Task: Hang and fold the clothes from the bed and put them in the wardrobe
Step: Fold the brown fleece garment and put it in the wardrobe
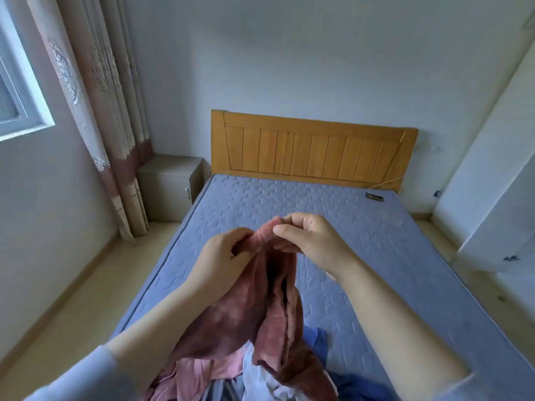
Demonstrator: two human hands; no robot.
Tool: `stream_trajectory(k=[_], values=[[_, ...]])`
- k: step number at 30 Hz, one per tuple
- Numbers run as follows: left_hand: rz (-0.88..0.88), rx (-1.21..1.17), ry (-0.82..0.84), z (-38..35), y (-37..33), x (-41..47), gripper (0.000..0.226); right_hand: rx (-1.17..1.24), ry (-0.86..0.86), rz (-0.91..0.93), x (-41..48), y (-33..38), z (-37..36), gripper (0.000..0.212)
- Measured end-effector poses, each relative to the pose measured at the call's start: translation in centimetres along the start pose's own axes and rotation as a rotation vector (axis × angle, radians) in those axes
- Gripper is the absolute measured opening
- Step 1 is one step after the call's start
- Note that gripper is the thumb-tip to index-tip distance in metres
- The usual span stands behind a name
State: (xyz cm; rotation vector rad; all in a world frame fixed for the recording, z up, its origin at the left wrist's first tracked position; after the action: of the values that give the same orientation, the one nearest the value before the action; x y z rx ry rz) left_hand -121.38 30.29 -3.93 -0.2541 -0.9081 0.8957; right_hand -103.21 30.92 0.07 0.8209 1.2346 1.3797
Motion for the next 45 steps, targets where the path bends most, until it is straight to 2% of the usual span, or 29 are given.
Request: stream_trajectory(k=[10,14,17,20,27,30,34,37,40,45], values=[[0.077,0.028,-0.008,3.5,-0.5,5.8,0.049,0.001,-0.041,0.008,-0.8,-0.6,1.1,0.021],[0.094,0.015,-0.009,3.3,-0.8,7.2,0.04,-0.054,-0.073,-0.018,-0.1,-2.5,0.5,0.029],[0.072,0.018,-0.067,3.9,-1.5,8.3,0.032,-0.145,-0.081,-0.011,0.6,-3.6,0.2,0.026],[0.032,0.01,-0.148,5.4,-2.5,9.7,0.038,-0.237,-0.115,0.026,1.2,-4.2,0.3,0.023],[0.015,-0.036,-0.199,8.3,-5.2,12.9,0.027,-0.307,-0.373,0.175,1.8,-2.8,2.4,0.004],[-0.025,-0.05,-0.227,9.3,-6.7,14.0,0.025,-0.364,-0.451,0.199,2.0,-2.4,3.5,0.015],[-0.056,-0.039,-0.282,11.0,-7.7,15.1,0.024,-0.431,-0.312,0.102,1.9,-2.5,4.8,0.008],[-0.047,-0.025,-0.308,11.9,-7.1,15.0,0.021,-0.617,-0.276,0.08,1.5,-3.0,5.8,0.014],[0.011,0.013,-0.336,12.3,-5.6,14.1,0.02,-0.889,-0.413,0.16,1.4,-2.5,7.3,0.022],[0.088,0.041,-0.386,13.5,-2.7,12.1,0.022,-1.134,-0.65,0.179,1.7,0.6,11.2,0.042]])
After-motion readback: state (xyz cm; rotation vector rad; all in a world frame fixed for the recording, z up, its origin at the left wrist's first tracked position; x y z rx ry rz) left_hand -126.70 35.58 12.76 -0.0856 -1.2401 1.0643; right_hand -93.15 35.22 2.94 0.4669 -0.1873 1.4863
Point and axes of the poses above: each hand's wrist, its own x-axis towards the middle knuckle, its own z-axis out of the back of the hand, y = z × x, the point moved 2 cm from there along x, towards the middle knuckle, and after that the axes turned 14 degrees about -z, right-handed, at the moved point
